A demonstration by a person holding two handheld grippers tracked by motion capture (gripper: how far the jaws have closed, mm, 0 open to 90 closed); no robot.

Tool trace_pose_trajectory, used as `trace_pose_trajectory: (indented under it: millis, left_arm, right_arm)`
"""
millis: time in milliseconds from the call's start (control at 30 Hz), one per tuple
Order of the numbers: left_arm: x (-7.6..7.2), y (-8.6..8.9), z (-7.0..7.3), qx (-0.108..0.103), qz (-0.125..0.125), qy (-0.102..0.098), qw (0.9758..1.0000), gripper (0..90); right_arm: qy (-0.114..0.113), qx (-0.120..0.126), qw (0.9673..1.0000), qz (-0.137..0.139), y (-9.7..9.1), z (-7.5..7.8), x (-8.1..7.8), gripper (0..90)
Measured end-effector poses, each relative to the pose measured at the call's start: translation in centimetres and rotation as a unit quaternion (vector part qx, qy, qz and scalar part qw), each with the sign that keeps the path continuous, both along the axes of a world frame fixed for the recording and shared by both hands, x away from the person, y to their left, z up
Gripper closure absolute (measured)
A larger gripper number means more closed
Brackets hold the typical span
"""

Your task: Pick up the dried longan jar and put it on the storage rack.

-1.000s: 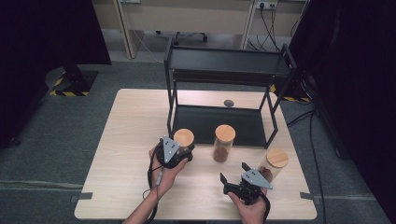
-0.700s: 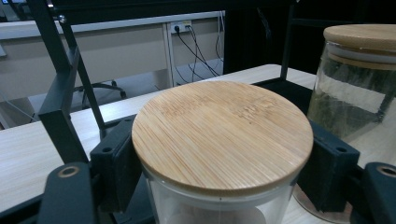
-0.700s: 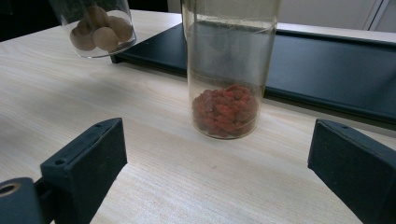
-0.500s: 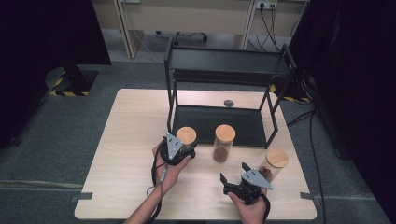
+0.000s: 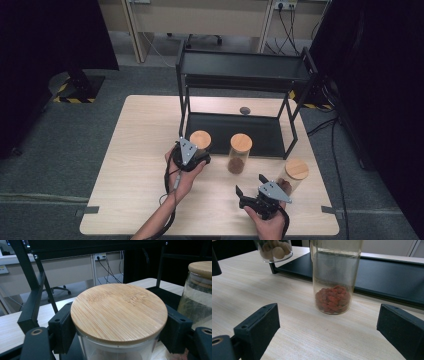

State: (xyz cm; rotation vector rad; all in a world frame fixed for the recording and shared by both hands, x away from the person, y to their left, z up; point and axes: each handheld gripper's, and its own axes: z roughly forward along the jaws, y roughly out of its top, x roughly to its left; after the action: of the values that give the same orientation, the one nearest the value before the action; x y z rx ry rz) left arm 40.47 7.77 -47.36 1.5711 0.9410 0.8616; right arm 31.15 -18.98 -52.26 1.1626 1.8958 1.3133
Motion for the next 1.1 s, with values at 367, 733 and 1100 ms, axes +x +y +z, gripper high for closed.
trace_pose_trajectory:
  millis: [367,733,1100]
  left_arm:
    - [0.9,-0.3,0.3,-0.003,0.005,-0.002,1.0,25.1]
    - [1.8,-0.9,0.4,-0.004,0.009,-0.002,1.0,25.1]
    - [2.4,-1.0,0.5,-0.002,0.015,-0.004,0.9999,25.1]
  right_arm:
    - [0.0,0.0,1.0,0.0,0.0,0.0,0.0,4.8]
    - [-0.001,0.0,1.0,0.001,0.0,0.0,0.0,4.8]
    - [-0.002,0.0,1.0,0.002,0.0,0.0,0.0,4.8]
